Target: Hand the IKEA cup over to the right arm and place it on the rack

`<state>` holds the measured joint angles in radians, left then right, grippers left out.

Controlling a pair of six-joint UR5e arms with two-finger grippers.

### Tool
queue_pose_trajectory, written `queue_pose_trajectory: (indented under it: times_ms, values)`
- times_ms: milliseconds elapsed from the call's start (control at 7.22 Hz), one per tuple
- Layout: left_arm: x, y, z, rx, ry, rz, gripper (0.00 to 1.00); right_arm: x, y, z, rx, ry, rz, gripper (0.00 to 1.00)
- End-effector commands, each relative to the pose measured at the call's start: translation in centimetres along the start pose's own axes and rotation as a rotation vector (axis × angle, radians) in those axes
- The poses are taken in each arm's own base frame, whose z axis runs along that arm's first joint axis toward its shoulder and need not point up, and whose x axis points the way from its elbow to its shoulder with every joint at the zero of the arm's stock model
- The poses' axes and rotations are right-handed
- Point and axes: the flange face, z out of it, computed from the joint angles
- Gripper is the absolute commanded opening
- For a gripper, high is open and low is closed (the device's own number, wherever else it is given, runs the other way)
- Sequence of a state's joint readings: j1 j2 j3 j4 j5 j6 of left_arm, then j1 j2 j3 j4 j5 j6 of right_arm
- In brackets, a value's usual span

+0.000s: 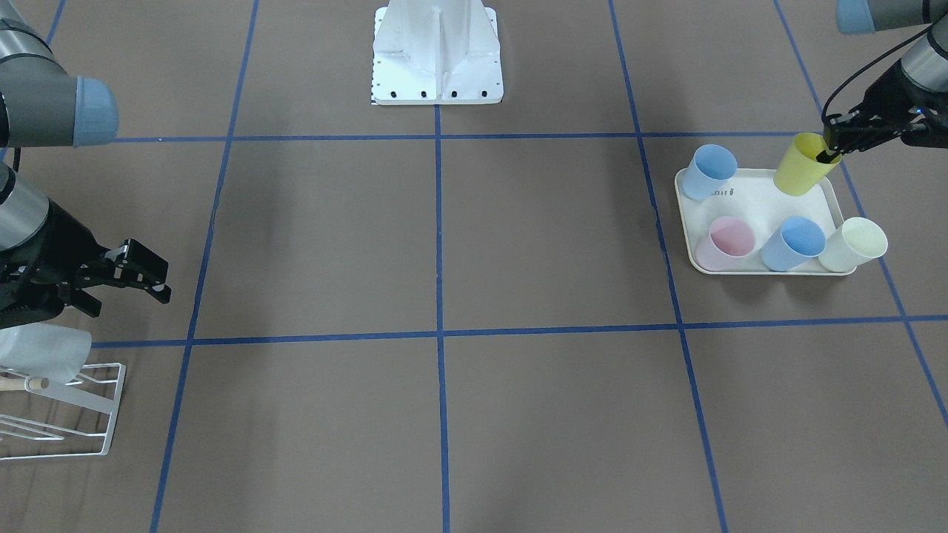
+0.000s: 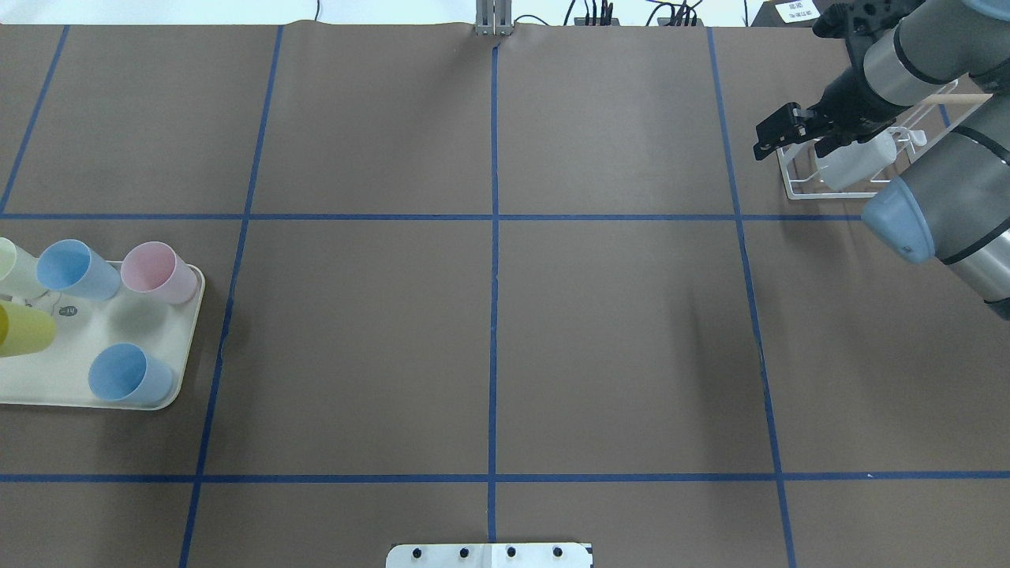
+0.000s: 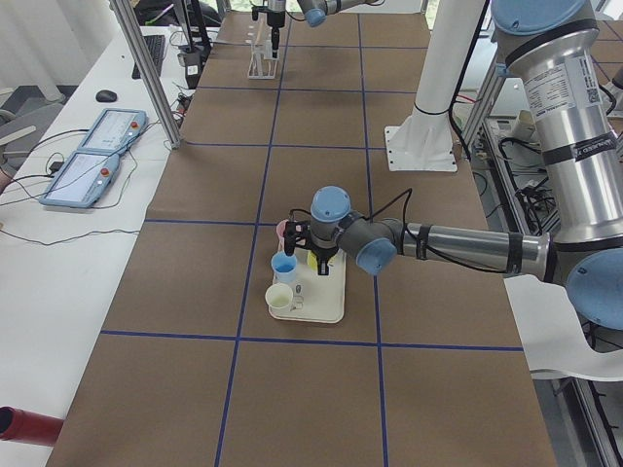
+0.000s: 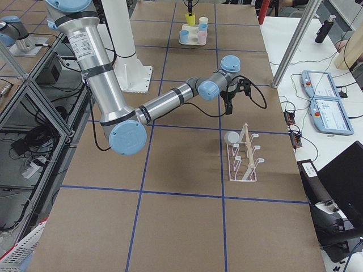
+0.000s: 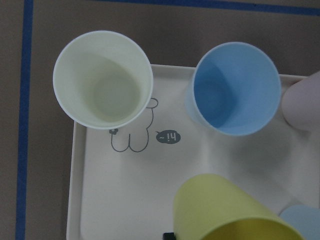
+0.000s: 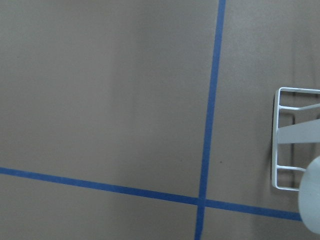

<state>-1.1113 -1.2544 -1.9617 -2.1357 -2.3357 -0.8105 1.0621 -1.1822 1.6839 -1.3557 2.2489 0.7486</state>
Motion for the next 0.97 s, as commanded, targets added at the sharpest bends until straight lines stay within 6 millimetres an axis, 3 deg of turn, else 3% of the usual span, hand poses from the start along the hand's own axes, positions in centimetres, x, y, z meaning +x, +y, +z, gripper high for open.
queue_pose_trajectory:
  times_ms: [0, 277, 416, 554, 693, 831]
  values:
    - [8.2, -2.2, -4.3, 0.050, 0.123, -0.203, 0.00, -5.2, 0.2, -1.5, 0.031, -0.064, 0.064, 0.99]
    - [17.0, -5.4, -6.8, 0.078, 0.278, -0.355, 0.00, -9.2, 1.9, -2.2, 0.090, -0.225, 0.171, 0.99]
    - [23.4, -4.3, -5.3, 0.006, 0.387, -0.394, 0.00, -11.0, 2.9, -2.8, 0.103, -0.329, 0.241, 0.99]
    - [28.9, -4.8, -5.2, -0.017, 0.503, -0.452, 0.00, -12.4, 3.9, -3.8, 0.110, -0.444, 0.298, 0.99]
    - [34.4, -4.1, -3.4, -0.038, 0.612, -0.490, 0.00, -13.0, 4.7, -5.3, 0.115, -0.561, 0.344, 0.99]
    - [39.5, -1.0, 0.2, -0.074, 0.742, -0.494, 0.00, -13.0, 5.7, -6.1, 0.106, -0.657, 0.371, 0.99]
